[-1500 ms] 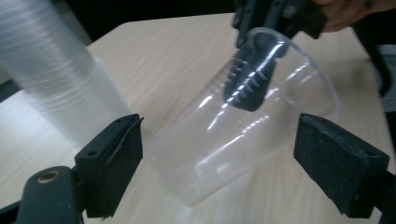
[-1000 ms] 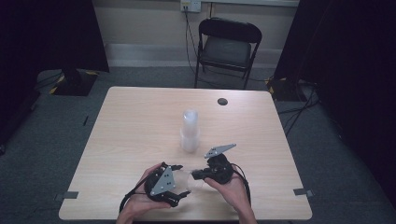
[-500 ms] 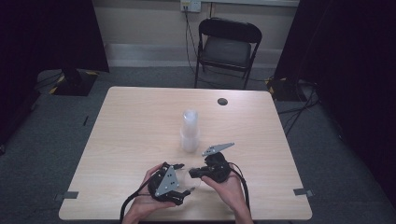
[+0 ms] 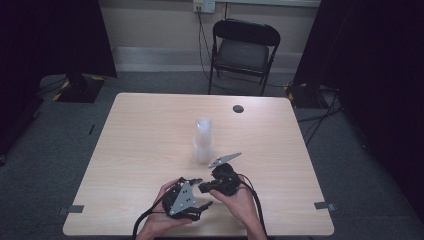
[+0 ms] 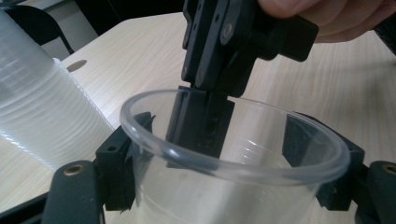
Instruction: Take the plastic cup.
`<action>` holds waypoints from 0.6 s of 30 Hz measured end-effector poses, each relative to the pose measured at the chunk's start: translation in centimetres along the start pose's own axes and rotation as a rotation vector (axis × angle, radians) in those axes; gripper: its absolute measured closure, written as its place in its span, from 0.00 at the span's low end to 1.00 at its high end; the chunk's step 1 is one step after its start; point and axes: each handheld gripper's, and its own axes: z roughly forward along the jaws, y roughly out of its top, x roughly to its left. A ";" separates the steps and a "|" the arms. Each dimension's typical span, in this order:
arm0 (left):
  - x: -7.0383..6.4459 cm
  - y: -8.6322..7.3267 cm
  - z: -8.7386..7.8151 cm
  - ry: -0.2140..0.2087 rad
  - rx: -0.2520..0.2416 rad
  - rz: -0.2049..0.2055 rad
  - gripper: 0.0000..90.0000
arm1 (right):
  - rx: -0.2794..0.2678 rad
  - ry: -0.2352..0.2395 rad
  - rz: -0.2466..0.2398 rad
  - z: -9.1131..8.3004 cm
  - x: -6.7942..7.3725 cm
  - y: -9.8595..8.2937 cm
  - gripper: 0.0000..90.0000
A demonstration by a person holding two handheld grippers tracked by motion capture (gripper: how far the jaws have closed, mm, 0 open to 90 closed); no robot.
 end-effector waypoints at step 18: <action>-0.3 0.0 -0.2 0.002 -0.039 -0.072 0.31 | 0.010 -0.025 0.015 -0.3 -0.1 -0.2 0.93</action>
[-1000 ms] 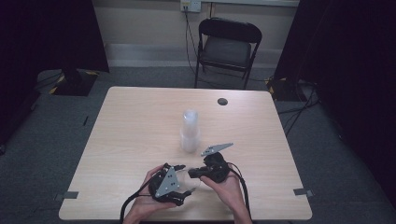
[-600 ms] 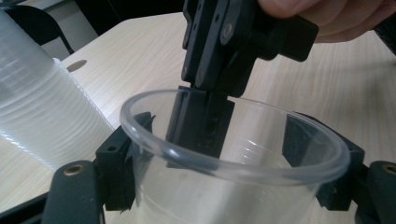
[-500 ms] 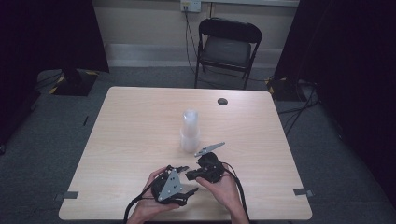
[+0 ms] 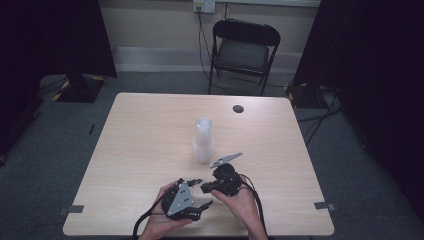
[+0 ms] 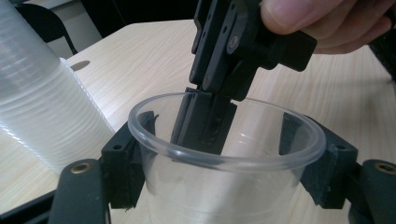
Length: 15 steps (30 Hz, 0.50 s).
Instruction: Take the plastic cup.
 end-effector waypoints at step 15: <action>0.7 -0.3 -0.5 0.032 -0.048 -0.077 0.31 | -0.100 -0.023 -0.015 -0.5 0.3 -0.3 0.80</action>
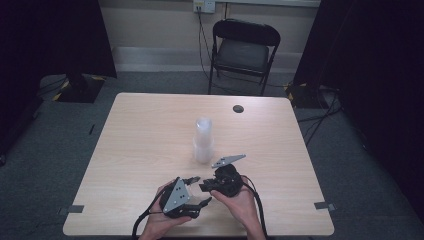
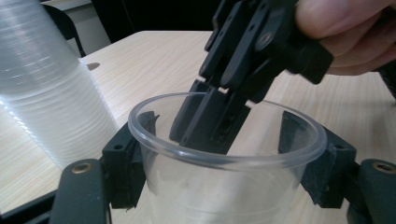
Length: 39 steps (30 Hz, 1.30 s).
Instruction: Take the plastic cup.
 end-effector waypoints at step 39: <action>3.3 -0.5 -1.5 0.107 -0.019 -0.166 0.32 | -0.307 0.051 0.003 -2.1 0.0 -1.1 0.75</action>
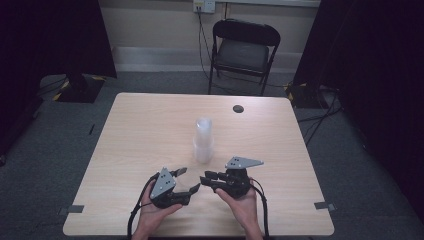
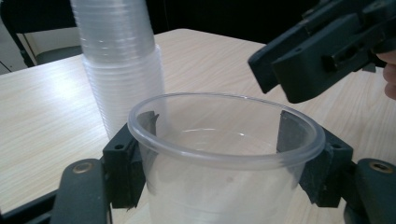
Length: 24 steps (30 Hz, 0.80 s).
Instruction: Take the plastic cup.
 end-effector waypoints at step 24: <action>3.2 1.9 -1.1 0.090 -0.045 -0.092 0.33 | -0.060 -0.074 0.013 -1.4 -0.6 -3.3 0.72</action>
